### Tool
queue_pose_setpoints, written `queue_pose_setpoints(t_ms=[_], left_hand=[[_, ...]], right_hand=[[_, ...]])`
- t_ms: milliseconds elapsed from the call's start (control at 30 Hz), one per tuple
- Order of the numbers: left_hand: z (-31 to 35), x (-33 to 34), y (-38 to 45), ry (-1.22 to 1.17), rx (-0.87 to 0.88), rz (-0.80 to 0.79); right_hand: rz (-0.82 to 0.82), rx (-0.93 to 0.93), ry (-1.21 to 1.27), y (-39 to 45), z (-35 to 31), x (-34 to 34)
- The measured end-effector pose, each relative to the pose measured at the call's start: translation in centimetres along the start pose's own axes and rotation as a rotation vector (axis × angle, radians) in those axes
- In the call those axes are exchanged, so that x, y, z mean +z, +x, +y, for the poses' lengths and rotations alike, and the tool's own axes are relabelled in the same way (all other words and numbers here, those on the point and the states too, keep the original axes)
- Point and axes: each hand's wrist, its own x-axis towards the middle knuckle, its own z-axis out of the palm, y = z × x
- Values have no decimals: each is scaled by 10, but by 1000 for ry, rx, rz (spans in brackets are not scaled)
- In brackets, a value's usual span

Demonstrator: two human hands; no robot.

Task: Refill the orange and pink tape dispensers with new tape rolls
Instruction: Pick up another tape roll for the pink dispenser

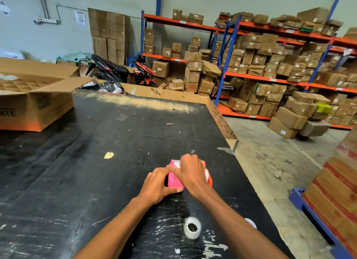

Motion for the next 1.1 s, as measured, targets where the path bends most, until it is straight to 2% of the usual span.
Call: queue_pose_setpoints(t_ms=[100, 233, 333, 400, 500, 700, 833, 1100], left_hand=[[7, -2, -2, 72, -47, -62], [21, -6, -10, -31, -78, -107], [38, -12, -13, -205, -78, 75], [54, -18, -17, -474, -148, 205], [80, -21, -24, -863, -302, 138], [92, -15, -37, -1142, -346, 110], [97, -9, -43, -1250, -369, 77], [104, 1, -55, -1315, -404, 57]], right_hand=[[43, 14, 131, -3, 14, -14], [87, 14, 346, -9, 40, -23], [113, -15, 422, -14, 53, -29], [133, -45, 458, -20, 55, -32], [129, -135, 453, -27, 55, -33], [36, -274, 362, -41, 65, -36], [-10, -326, 338, -49, 71, -40], [-78, -391, 250, -57, 88, -40]])
